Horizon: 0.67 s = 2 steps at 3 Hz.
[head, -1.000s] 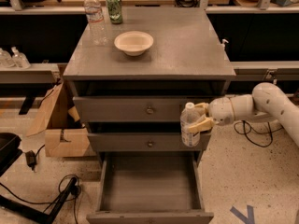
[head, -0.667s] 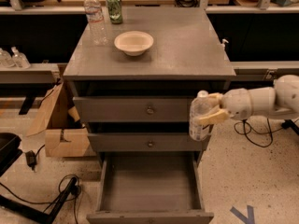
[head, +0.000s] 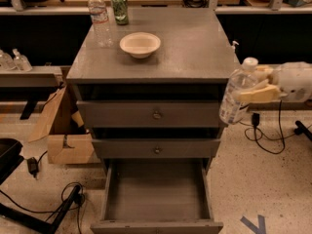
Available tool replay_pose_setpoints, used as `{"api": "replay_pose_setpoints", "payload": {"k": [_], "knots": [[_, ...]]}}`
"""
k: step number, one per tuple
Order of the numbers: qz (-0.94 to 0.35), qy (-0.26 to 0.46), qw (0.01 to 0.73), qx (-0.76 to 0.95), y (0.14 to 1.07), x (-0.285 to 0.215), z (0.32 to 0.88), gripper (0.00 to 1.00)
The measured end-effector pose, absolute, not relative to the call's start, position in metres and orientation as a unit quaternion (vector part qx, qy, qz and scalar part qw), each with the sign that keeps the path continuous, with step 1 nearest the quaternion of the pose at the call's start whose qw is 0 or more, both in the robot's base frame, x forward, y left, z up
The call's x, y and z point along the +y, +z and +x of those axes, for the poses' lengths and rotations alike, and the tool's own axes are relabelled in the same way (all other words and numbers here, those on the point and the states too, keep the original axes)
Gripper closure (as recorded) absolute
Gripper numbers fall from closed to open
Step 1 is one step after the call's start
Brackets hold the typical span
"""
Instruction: Pick blue plastic bottle from bottom drawer and place on counter
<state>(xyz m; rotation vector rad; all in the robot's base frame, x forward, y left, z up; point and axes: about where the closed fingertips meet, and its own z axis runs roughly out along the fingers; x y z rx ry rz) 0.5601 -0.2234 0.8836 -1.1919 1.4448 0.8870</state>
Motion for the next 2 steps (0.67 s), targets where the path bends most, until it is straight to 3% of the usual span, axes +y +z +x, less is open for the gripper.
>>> {"api": "replay_pose_setpoints", "payload": {"k": [2], "knots": [[-0.468,0.357,0.509,0.629,0.987,-0.213,0.622,1.00]]}}
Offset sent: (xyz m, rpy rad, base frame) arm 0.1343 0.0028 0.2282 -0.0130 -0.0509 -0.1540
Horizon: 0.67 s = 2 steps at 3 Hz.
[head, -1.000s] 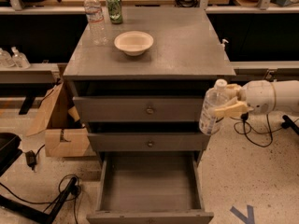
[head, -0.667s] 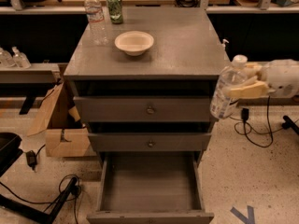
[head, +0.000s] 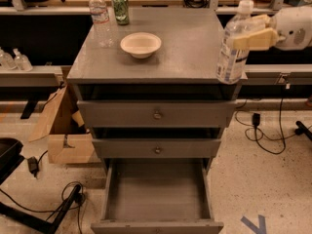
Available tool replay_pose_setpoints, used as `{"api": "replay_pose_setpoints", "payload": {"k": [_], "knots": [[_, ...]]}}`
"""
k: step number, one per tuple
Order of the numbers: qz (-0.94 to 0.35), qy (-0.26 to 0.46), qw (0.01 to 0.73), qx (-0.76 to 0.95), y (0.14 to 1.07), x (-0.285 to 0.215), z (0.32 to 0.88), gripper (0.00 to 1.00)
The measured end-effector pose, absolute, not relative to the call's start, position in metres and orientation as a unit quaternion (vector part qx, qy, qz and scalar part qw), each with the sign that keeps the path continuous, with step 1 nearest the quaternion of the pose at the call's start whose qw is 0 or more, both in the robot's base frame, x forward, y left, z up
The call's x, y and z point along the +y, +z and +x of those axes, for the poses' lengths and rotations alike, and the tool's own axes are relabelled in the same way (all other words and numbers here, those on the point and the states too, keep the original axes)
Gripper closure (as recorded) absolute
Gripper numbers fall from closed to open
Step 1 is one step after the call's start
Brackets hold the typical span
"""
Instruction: Pick blue plastic bottle from bottom drawer and place on counter
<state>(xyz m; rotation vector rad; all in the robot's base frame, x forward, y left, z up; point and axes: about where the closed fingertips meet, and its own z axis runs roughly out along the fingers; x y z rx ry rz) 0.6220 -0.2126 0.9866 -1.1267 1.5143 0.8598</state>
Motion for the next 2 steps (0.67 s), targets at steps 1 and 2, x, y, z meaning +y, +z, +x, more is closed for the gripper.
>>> {"api": "replay_pose_setpoints", "payload": {"k": [1,2], "knots": [[-0.444,0.368,0.492,0.652,0.999,-0.187,0.672,1.00],[-0.420,0.352,0.510,0.663,1.011,-0.177,0.717,1.00]]}}
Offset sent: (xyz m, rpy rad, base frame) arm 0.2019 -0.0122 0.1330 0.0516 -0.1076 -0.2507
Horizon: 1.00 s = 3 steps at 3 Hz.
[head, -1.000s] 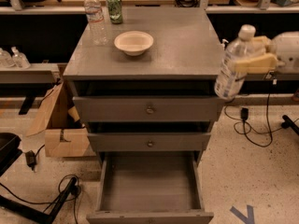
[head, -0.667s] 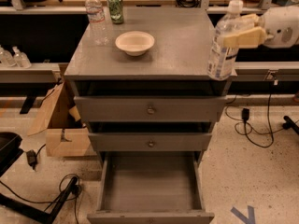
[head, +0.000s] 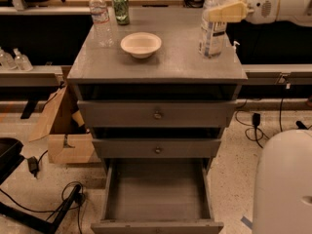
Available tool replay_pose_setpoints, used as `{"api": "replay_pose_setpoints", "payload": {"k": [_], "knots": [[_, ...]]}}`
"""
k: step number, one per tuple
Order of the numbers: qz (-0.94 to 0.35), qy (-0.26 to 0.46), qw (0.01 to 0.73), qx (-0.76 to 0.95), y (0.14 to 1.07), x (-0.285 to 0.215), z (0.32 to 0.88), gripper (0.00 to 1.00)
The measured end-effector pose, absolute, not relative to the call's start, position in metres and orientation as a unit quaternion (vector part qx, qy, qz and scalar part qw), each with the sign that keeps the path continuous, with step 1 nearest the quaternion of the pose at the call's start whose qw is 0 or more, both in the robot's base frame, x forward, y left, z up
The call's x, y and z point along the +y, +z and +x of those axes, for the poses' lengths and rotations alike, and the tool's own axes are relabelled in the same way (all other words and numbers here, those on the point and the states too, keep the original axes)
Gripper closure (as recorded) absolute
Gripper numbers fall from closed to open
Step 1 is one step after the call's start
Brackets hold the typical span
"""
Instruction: Pick blue plastic bottle from bottom drawer and place on counter
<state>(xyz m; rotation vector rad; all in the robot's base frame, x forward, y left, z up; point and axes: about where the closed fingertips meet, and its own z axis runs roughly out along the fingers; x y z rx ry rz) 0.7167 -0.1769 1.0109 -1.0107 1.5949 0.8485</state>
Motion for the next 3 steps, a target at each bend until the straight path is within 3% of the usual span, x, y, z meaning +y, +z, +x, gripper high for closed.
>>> {"api": "replay_pose_setpoints", "payload": {"k": [1,3], "knots": [[-0.396,0.298,0.581,0.645,1.052,-0.201,0.741,1.00],[-0.385,0.300,0.585,0.647,1.051,-0.196,0.751,1.00]]}}
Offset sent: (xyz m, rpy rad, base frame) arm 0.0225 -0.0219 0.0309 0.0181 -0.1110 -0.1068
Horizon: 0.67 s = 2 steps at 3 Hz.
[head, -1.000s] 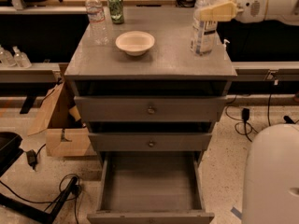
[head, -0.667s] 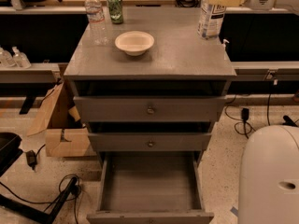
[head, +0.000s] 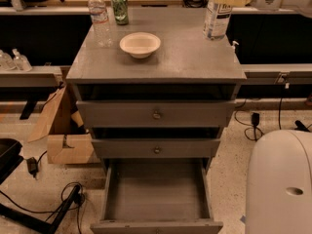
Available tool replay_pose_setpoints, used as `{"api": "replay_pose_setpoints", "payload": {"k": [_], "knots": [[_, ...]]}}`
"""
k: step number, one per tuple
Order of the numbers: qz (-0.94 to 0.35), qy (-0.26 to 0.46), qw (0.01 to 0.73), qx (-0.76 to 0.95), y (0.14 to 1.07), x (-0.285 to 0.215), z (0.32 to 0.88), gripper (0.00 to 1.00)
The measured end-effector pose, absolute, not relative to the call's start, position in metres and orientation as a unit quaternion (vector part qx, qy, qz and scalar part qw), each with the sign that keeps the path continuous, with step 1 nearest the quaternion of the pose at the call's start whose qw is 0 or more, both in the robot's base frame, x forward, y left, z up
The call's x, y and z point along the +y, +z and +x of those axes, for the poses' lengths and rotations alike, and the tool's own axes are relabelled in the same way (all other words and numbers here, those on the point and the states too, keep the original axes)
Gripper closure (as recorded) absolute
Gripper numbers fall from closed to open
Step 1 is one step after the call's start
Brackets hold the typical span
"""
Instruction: Pick blue plastic bottle from bottom drawer and place on counter
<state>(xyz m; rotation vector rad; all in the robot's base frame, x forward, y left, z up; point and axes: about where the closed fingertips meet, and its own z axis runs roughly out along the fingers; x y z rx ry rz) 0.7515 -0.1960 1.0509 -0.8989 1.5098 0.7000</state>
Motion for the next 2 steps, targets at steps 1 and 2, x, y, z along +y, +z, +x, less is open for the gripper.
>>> {"api": "replay_pose_setpoints", "payload": {"k": [1,2], "knots": [[-0.346,0.285,0.585,0.676,1.033,-0.187,0.792,1.00],[-0.274,0.256,0.610,0.698,1.018,-0.181,0.852,1.00]]}}
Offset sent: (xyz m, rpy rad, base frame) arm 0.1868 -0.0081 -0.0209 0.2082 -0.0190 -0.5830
